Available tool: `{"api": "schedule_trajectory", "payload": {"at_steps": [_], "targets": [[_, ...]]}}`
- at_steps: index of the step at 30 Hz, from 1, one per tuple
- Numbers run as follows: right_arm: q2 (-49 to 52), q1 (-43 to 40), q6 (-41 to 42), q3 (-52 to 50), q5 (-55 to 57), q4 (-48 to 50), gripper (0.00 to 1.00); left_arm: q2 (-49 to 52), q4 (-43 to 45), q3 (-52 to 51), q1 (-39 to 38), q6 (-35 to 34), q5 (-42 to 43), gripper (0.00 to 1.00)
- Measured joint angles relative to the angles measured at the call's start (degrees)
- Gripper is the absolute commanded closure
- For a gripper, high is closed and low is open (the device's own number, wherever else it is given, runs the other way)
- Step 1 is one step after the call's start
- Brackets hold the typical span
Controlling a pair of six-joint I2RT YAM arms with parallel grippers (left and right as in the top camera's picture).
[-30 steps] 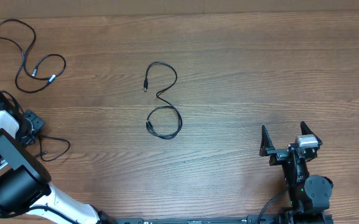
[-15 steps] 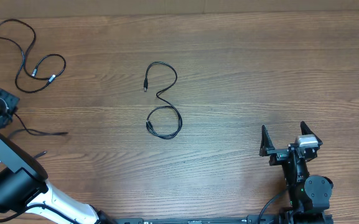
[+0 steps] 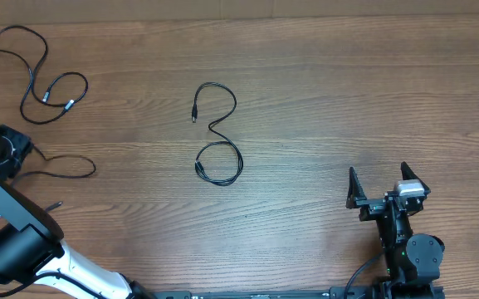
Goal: Untangle cables
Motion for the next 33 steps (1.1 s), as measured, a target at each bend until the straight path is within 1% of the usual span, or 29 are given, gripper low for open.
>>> {"api": "schedule_trajectory", "payload": {"at_steps": [1, 3, 4, 7, 9, 11, 13, 16, 19, 23, 29, 30, 33], "targets": [[0.0, 0.0, 0.0, 0.0, 0.0, 0.0, 0.00, 0.0, -0.7, 0.0, 0.0, 0.0, -0.2, 0.62], [0.0, 0.0, 0.0, 0.0, 0.0, 0.0, 0.00, 0.0, -2.5, 0.0, 0.0, 0.0, -1.0, 0.42], [0.0, 0.0, 0.0, 0.0, 0.0, 0.0, 0.00, 0.0, -3.5, 0.0, 0.0, -0.2, -1.9, 0.40], [0.0, 0.0, 0.0, 0.0, 0.0, 0.0, 0.00, 0.0, -6.2, 0.0, 0.3, -0.2, -5.1, 0.28], [0.0, 0.0, 0.0, 0.0, 0.0, 0.0, 0.00, 0.0, -7.4, 0.0, 1.2, -0.3, -6.4, 0.25], [0.0, 0.0, 0.0, 0.0, 0.0, 0.0, 0.00, 0.0, -8.7, 0.0, 3.0, -0.8, -7.0, 0.14], [0.0, 0.0, 0.0, 0.0, 0.0, 0.0, 0.00, 0.0, -9.7, 0.0, 5.4, -1.2, -7.2, 0.14], [0.0, 0.0, 0.0, 0.0, 0.0, 0.0, 0.00, 0.0, -11.0, 0.0, 8.7, -1.2, -7.2, 0.19], [0.0, 0.0, 0.0, 0.0, 0.0, 0.0, 0.00, 0.0, -11.5, -0.1, 11.2, -1.4, -7.1, 0.16], [0.0, 0.0, 0.0, 0.0, 0.0, 0.0, 0.00, 0.0, -9.2, -2.8, 11.6, -2.5, -6.7, 0.16], [0.0, 0.0, 0.0, 0.0, 0.0, 0.0, 0.00, 0.0, -2.2, -10.2, 11.5, -2.8, -5.2, 0.16], [0.0, 0.0, 0.0, 0.0, 0.0, 0.0, 0.00, 0.0, -1.4, -11.3, 11.5, -2.8, -5.0, 0.18], [0.0, 0.0, 0.0, 0.0, 0.0, 0.0, 0.00, 0.0, 1.5, -14.3, 11.5, -3.0, -4.5, 0.36]]}}
